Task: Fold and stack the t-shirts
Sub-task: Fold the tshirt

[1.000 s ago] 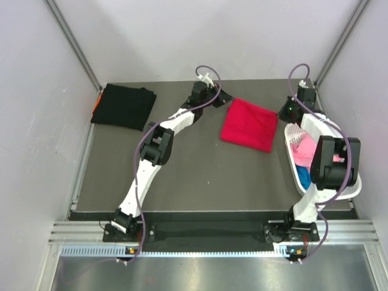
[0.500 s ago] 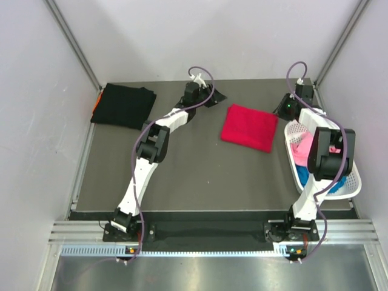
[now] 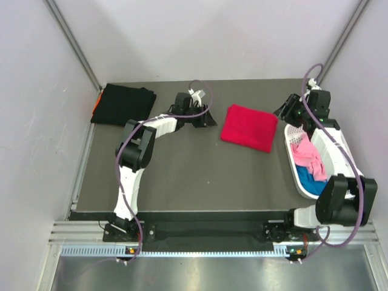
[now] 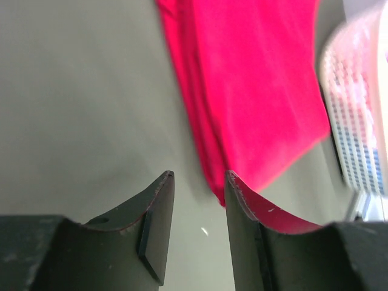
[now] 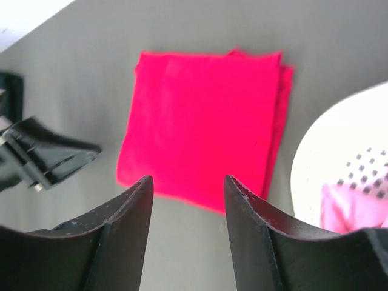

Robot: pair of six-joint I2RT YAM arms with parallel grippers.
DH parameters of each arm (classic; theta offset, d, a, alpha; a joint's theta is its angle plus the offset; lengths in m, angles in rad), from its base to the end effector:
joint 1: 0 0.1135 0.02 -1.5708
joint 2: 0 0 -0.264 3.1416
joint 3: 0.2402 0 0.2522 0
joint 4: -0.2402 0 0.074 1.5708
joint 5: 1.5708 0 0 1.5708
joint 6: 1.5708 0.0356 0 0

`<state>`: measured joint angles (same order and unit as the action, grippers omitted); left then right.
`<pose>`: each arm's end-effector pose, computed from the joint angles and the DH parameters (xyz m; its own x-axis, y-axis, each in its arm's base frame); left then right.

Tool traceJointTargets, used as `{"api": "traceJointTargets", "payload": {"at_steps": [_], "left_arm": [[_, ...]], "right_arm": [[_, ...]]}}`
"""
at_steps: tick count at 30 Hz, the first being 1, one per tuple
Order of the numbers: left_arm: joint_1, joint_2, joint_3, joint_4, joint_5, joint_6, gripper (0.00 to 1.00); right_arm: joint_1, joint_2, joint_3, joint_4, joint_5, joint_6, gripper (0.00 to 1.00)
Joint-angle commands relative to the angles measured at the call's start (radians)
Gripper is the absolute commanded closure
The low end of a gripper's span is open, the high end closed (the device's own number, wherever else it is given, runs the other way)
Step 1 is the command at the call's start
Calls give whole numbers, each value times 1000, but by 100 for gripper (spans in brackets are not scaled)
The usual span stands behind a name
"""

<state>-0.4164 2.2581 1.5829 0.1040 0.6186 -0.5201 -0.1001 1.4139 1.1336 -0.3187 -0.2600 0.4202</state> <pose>0.4515 -0.2223 0.1556 -0.8145 -0.0825 -0.5742 0.4274 0.5840 -0.6901 0.3196 -0.0229 0.3030 -0.5590 0.4524 -0.6949 0.1242 0.8743 0.4693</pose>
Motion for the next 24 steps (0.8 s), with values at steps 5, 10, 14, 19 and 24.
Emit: {"api": "traceJointTargets", "payload": {"at_steps": [5, 10, 14, 19, 24], "left_arm": [[-33, -65, -188, 223, 139, -7, 57], [-50, -45, -205, 301, 168, -59, 57], [-50, -29, -208, 335, 182, -95, 56], [-50, -29, -202, 359, 176, -109, 48], [-53, 9, -155, 303, 164, -86, 51]], "right_arm": [[31, -214, -176, -10, -82, 9, 50], [33, -276, -221, -45, -74, -9, 50], [34, -300, -229, -54, -68, -9, 51], [34, -305, -215, -72, -68, -18, 51], [33, -311, -221, -65, -67, -11, 51]]}}
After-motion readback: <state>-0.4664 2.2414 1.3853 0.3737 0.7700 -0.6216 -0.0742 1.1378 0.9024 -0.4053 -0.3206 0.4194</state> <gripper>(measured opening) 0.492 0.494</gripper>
